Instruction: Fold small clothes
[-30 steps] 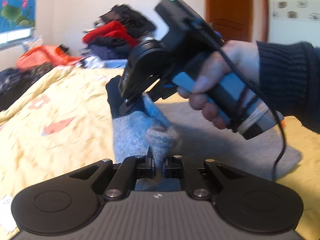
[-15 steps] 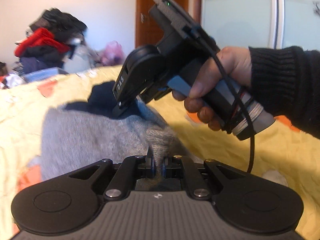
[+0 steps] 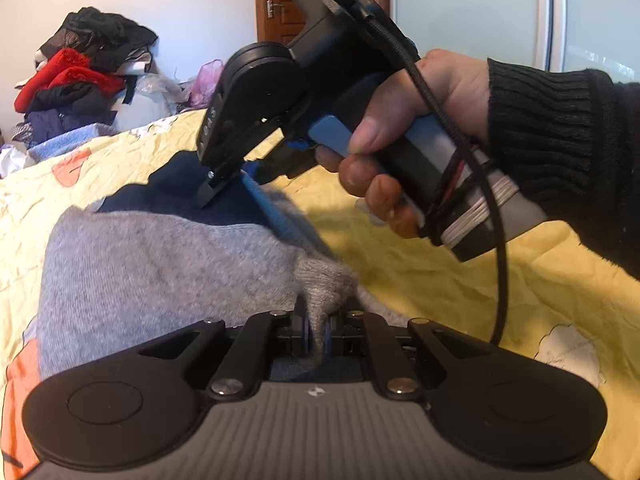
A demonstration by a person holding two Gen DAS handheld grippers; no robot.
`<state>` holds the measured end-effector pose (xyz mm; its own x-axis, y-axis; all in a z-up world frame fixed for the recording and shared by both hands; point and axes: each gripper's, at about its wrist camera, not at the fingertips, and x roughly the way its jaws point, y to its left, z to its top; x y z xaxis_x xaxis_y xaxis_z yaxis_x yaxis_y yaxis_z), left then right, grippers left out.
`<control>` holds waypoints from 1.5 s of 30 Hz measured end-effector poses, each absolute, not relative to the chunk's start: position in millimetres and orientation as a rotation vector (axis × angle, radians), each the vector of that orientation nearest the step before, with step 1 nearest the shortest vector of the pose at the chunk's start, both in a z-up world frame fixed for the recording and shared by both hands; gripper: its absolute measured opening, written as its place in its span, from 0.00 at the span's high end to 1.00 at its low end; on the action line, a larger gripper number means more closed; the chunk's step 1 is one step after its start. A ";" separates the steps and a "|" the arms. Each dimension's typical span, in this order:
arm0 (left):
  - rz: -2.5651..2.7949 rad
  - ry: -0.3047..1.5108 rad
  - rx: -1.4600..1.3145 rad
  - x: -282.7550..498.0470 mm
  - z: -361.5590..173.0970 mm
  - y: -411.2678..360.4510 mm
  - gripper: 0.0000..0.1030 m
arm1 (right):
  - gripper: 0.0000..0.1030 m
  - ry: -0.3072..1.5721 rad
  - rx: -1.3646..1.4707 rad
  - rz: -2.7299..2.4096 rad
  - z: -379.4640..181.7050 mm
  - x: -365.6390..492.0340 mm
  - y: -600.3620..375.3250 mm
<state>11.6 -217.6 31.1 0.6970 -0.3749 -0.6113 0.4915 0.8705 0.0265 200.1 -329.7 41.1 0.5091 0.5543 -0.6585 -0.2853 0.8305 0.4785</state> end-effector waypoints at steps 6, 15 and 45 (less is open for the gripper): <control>-0.504 0.671 0.189 23.1 24.5 -220.2 0.92 | 0.78 0.929 0.413 0.472 27.0 205.7 -353.7; -0.600 0.535 -0.109 -7.4 73.5 -94.0 0.10 | 0.31 0.789 0.620 0.397 31.8 164.2 -416.5; -0.320 0.811 -0.241 168.3 50.5 -21.9 0.71 | 0.67 0.847 0.586 0.544 28.9 185.9 -315.3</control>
